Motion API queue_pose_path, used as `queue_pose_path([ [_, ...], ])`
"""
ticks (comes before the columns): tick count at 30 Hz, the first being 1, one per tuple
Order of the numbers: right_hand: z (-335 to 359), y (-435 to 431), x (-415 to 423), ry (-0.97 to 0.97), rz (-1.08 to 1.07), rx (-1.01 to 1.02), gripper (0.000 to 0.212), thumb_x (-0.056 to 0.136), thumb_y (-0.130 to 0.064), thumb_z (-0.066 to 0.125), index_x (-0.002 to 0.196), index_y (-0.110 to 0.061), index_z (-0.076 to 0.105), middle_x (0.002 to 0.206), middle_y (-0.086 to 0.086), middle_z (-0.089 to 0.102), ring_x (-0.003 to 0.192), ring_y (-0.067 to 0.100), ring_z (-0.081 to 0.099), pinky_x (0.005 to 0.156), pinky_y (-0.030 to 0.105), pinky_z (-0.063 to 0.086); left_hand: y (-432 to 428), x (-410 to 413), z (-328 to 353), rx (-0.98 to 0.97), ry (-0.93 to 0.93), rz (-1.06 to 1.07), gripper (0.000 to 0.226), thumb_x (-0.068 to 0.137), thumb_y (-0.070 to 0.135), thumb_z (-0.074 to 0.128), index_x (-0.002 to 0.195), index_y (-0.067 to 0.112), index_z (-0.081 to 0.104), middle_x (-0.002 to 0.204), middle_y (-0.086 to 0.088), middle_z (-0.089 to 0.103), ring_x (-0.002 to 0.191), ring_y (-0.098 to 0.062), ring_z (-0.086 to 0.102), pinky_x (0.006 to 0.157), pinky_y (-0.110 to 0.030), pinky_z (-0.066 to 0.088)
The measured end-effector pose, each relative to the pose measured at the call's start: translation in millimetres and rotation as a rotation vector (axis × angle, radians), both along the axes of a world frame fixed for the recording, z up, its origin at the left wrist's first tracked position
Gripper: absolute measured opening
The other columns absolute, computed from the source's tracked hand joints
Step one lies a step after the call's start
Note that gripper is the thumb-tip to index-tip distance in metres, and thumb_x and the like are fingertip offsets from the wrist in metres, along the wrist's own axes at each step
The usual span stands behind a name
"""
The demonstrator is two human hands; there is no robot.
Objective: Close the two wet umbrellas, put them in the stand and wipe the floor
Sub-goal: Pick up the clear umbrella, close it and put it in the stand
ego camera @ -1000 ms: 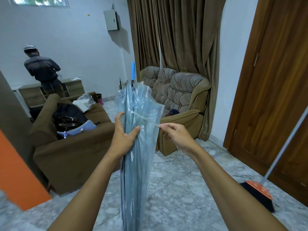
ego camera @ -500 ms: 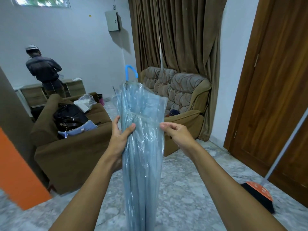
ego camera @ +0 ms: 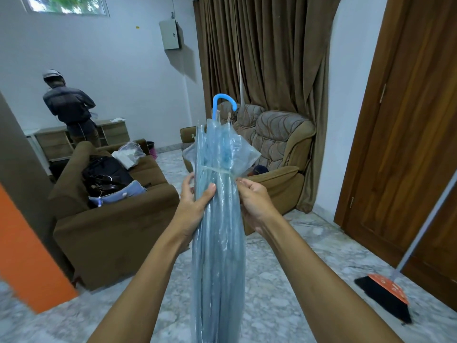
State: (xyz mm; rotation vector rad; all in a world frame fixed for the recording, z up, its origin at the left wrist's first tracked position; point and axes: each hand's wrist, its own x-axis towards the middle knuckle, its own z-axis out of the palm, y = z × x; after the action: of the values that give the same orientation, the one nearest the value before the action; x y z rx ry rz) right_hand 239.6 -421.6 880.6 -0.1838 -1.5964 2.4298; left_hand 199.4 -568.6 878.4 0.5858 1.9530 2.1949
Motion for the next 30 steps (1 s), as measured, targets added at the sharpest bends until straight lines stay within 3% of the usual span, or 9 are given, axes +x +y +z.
queue_pose_path([
  [3, 1.2, -1.6, 1.4, 0.042, -0.056, -0.011, 0.032, 0.083, -0.021, 0.076, 0.106, 0.001, 0.070, 0.098, 0.018, 0.074, 0.078, 0.020, 0.070, 0.078, 0.035, 0.060, 5.8, 6.4, 0.1, -0.090, 0.202, 0.212, 0.053, 0.090, 0.032, 0.066, 0.125, 0.031, 0.026, 0.109, 0.004, 0.048, 0.096, -0.009, 0.060, 0.076, -0.021, 0.049],
  [7, 4.3, -0.7, 3.4, 0.050, -0.129, 0.118, 0.022, 0.084, -0.023, 0.076, 0.099, -0.007, 0.074, 0.094, 0.011, 0.077, 0.082, 0.017, 0.071, 0.080, 0.034, 0.059, 6.4, 3.5, 2.3, -0.215, 0.352, 0.175, 0.012, 0.096, 0.026, 0.058, 0.107, 0.031, 0.057, 0.103, 0.011, 0.063, 0.093, -0.003, 0.060, 0.077, -0.016, 0.045],
  [10, 6.4, 1.5, 6.6, 0.056, -0.192, 0.200, 0.014, 0.089, -0.020, 0.071, 0.100, -0.011, 0.073, 0.094, 0.004, 0.076, 0.084, 0.012, 0.071, 0.071, 0.024, 0.058, 4.0, 1.8, 12.0, -0.223, 0.244, 0.006, 0.026, 0.096, 0.035, 0.056, 0.120, 0.027, 0.061, 0.117, 0.009, 0.065, 0.110, -0.004, 0.060, 0.081, -0.013, 0.043],
  [12, 7.1, 2.0, 7.4, 0.062, -0.205, 0.216, 0.010, 0.092, -0.017, 0.067, 0.100, -0.014, 0.071, 0.096, 0.001, 0.075, 0.089, 0.013, 0.071, 0.074, 0.025, 0.059, 3.9, 4.1, 13.5, -0.255, 0.255, -0.100, 0.043, 0.087, 0.045, 0.064, 0.126, 0.030, 0.052, 0.119, 0.008, 0.063, 0.109, -0.007, 0.062, 0.084, -0.019, 0.048],
  [15, 10.7, 2.0, 7.2, 0.074, -0.206, 0.284, 0.010, 0.094, -0.016, 0.063, 0.100, -0.020, 0.070, 0.102, -0.001, 0.074, 0.095, 0.012, 0.070, 0.077, 0.025, 0.058, 5.4, 4.3, 12.9, -0.348, 0.304, -0.093, 0.065, 0.078, 0.040, 0.078, 0.127, 0.034, 0.035, 0.119, 0.008, 0.058, 0.104, -0.008, 0.065, 0.085, -0.031, 0.056],
  [18, 16.2, 4.2, 8.7, 0.084, -0.138, 0.310, 0.007, 0.094, -0.017, 0.063, 0.097, -0.018, 0.069, 0.098, 0.000, 0.073, 0.088, 0.010, 0.068, 0.070, 0.021, 0.055, 6.4, 1.5, 14.7, -0.272, 0.248, -0.038, 0.056, 0.084, 0.020, 0.073, 0.124, 0.032, 0.035, 0.117, -0.003, 0.061, 0.096, -0.017, 0.069, 0.081, -0.039, 0.059],
  [23, 17.1, 18.0, 14.5, 0.066, 0.041, 0.187, 0.026, 0.095, -0.016, 0.062, 0.114, 0.000, 0.065, 0.102, 0.012, 0.073, 0.091, 0.016, 0.071, 0.073, 0.024, 0.057, 8.7, 2.9, 17.5, -0.011, 0.080, 0.053, 0.052, 0.088, -0.005, 0.059, 0.128, 0.020, 0.036, 0.095, -0.009, 0.066, 0.065, -0.011, 0.069, 0.056, -0.025, 0.056],
  [27, 17.1, 21.9, 14.6, 0.029, -0.049, 0.289, 0.025, 0.095, -0.018, 0.062, 0.115, -0.003, 0.066, 0.096, 0.001, 0.073, 0.078, -0.003, 0.069, 0.061, 0.006, 0.049, 6.0, 2.5, 18.7, 0.167, -0.042, -0.025, 0.049, 0.091, -0.007, 0.053, 0.128, 0.020, 0.035, 0.094, -0.010, 0.066, 0.065, -0.015, 0.069, 0.056, -0.029, 0.057],
  [30, 18.4, 25.9, 7.8, -0.025, -0.063, 0.304, 0.026, 0.094, -0.022, 0.063, 0.115, -0.007, 0.068, 0.109, 0.006, 0.073, 0.100, 0.012, 0.069, 0.081, 0.022, 0.056, 5.0, 6.5, 18.3, 0.218, -0.072, -0.137, 0.045, 0.091, -0.006, 0.052, 0.124, 0.020, 0.037, 0.098, -0.010, 0.065, 0.069, -0.017, 0.070, 0.058, -0.030, 0.058],
])
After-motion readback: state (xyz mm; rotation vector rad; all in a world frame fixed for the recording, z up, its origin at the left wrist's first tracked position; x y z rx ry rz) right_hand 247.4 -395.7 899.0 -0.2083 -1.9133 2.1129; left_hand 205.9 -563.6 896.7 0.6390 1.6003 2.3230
